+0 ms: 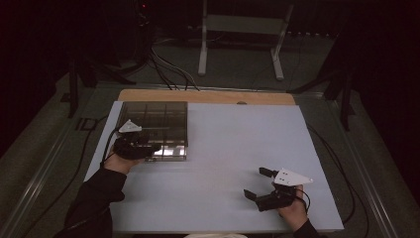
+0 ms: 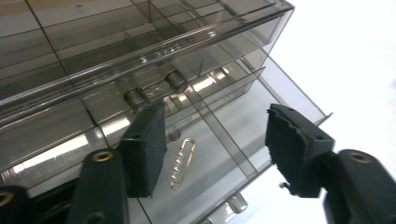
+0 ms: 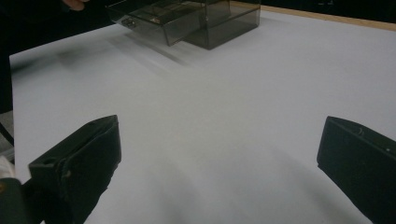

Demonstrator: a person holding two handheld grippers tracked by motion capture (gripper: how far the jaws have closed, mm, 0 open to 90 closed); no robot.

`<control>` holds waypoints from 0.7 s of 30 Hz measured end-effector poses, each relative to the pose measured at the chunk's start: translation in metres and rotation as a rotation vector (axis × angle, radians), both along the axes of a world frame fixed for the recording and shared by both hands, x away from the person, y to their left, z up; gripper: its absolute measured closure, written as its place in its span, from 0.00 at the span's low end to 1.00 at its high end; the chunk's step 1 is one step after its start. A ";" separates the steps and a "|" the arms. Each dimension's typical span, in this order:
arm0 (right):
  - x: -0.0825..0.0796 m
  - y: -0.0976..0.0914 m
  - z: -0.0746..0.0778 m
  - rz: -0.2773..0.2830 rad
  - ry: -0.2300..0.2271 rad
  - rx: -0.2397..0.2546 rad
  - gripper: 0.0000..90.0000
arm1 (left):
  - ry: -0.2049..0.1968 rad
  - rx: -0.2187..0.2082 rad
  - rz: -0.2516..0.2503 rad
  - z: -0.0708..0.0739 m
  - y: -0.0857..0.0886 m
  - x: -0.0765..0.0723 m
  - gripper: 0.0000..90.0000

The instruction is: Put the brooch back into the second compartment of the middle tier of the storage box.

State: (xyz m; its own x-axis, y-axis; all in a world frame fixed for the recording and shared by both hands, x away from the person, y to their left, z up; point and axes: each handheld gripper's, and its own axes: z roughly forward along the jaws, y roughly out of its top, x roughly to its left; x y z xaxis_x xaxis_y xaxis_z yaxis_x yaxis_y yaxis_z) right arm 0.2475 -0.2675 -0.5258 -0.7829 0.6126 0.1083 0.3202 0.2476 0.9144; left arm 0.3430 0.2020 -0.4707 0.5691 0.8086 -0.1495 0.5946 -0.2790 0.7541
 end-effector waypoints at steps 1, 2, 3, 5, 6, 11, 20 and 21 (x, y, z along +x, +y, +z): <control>0.000 0.000 0.000 0.000 0.001 0.001 0.00 | -0.005 0.000 -0.002 0.001 0.000 -0.001 0.42; -0.001 0.000 0.000 0.001 0.000 0.000 0.00 | -0.008 0.002 -0.004 0.003 -0.001 -0.003 0.41; 0.000 0.000 0.000 0.001 0.000 -0.002 0.00 | -0.010 0.003 -0.011 0.004 -0.002 -0.003 0.38; 0.000 0.000 0.000 -0.001 0.001 0.001 0.00 | -0.011 0.009 -0.011 0.008 -0.004 -0.006 0.31; 0.000 0.000 0.000 -0.001 0.001 0.001 0.00 | -0.014 0.010 -0.014 0.009 -0.005 -0.007 0.29; 0.000 0.000 0.000 -0.003 0.001 0.003 0.00 | -0.012 0.004 -0.009 0.014 -0.007 -0.009 0.18; 0.000 0.000 0.000 -0.003 0.001 -0.001 0.00 | -0.026 -0.028 -0.045 0.023 -0.008 -0.015 0.01; 0.000 0.000 0.000 -0.003 0.001 0.002 0.00 | -0.033 -0.026 -0.050 0.023 -0.008 -0.016 0.01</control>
State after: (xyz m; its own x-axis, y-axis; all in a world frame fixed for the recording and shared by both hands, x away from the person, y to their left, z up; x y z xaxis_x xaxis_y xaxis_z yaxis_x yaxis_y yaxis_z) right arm 0.2474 -0.2678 -0.5255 -0.7807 0.6151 0.1099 0.3218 0.2450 0.9146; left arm 0.3270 0.1935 -0.4473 0.6139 0.7748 -0.1511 0.5553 -0.2879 0.7802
